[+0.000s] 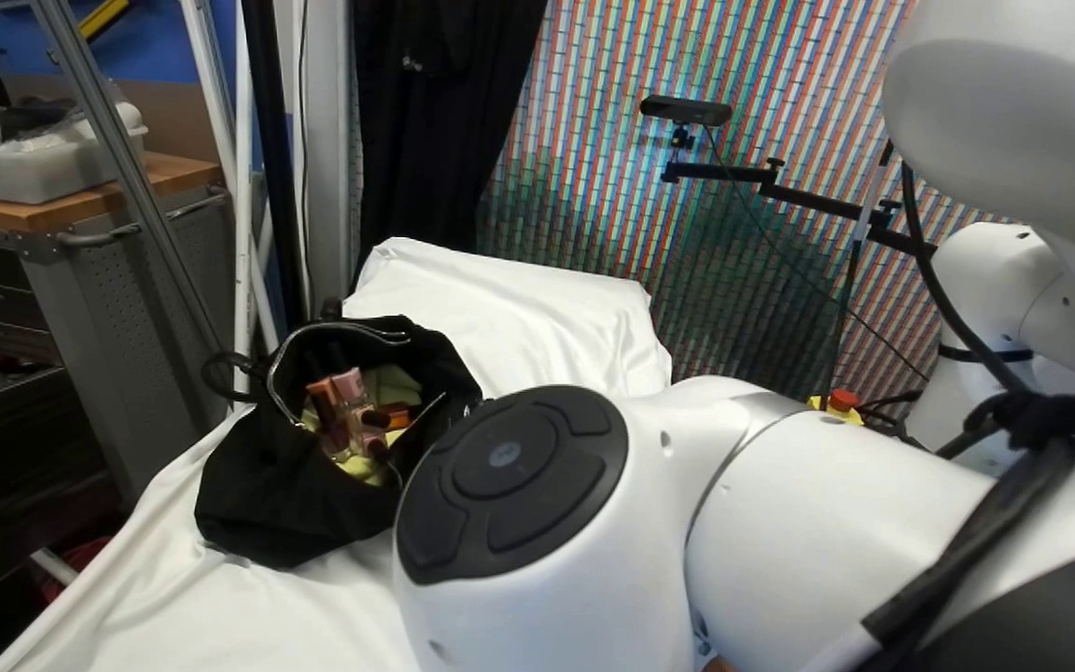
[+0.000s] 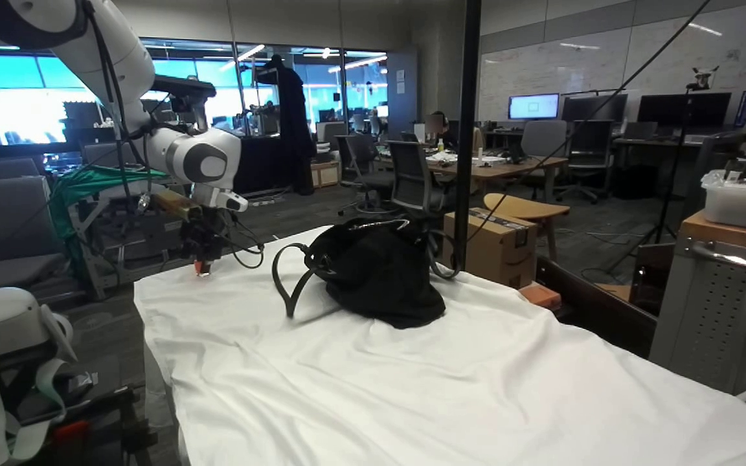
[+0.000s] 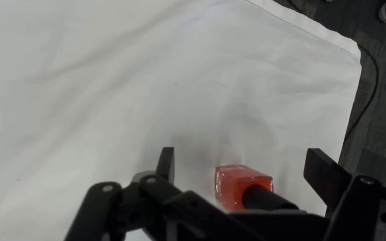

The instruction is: Put the nail polish bottles in the bag

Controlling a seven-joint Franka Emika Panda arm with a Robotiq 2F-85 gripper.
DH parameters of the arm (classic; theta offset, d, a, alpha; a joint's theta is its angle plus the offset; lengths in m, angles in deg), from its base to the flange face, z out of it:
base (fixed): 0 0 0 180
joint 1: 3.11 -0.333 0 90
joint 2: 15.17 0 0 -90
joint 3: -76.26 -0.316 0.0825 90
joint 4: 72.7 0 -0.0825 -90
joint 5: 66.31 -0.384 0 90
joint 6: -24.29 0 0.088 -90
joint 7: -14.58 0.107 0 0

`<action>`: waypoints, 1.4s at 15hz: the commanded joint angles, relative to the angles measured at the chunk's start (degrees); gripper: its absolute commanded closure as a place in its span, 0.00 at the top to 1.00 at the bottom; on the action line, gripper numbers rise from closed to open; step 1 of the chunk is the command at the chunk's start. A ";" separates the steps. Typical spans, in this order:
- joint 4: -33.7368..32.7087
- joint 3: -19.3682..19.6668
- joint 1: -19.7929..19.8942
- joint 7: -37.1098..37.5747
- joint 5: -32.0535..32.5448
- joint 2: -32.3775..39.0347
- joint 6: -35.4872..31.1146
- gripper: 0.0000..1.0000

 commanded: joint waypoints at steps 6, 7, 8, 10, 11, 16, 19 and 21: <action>-4.78 -0.61 -0.39 -0.39 -1.93 3.19 1.86 1.00; -5.12 -0.62 -0.44 -0.43 -1.92 3.51 1.91 1.00; -5.54 -0.61 -0.54 -0.38 -1.89 3.92 2.00 1.00; -6.02 -0.60 -0.68 -0.33 -1.80 4.42 2.16 1.00; -6.24 -0.64 -0.71 -0.39 -1.82 4.65 2.27 1.00; -6.75 -0.61 -1.11 -0.16 -1.68 5.22 2.47 0.93; -6.86 -0.54 -1.30 -0.02 -1.58 5.27 2.55 0.77; -6.98 -0.50 -1.38 0.01 -1.54 5.36 2.68 0.65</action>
